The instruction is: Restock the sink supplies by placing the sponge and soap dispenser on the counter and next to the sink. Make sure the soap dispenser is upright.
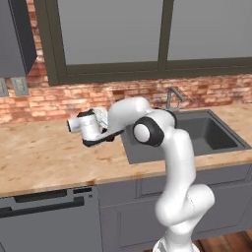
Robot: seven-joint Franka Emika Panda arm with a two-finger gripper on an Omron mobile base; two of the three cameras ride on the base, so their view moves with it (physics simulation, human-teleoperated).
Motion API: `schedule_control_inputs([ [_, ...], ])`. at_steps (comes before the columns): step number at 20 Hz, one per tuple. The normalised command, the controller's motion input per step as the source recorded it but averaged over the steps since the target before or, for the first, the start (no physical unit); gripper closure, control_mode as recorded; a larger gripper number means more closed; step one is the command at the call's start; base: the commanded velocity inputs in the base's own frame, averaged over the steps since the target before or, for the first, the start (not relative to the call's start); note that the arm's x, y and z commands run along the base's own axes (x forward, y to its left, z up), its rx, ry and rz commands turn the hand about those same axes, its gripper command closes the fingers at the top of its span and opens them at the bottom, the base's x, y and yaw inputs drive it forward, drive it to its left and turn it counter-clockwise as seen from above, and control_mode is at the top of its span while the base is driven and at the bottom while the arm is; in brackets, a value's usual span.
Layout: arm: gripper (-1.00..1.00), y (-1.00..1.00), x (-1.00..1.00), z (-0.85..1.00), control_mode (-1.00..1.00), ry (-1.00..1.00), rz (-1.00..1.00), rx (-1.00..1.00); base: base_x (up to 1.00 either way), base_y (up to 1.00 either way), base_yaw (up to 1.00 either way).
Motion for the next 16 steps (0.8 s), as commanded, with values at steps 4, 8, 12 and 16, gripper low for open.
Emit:
schedule_control_inputs([
  [4, 1.0, 0.22, 0.27, 0.0, -1.0, -0.02, -0.07, -0.25, 0.0, 0.0, 0.0],
  [8, 1.0, 0.16, 0.19, -0.06, -1.0, 0.0, -0.06, -0.22, 0.0, 0.0, 0.0],
  [12, 1.0, 0.05, 0.0, -0.13, -1.0, 0.0, -0.03, -0.12, 0.0, 0.0, 0.0],
  [16, 1.0, 0.0, -0.14, -0.23, -1.0, 0.0, 0.0, -0.01, 0.0, 0.0, 0.0],
])
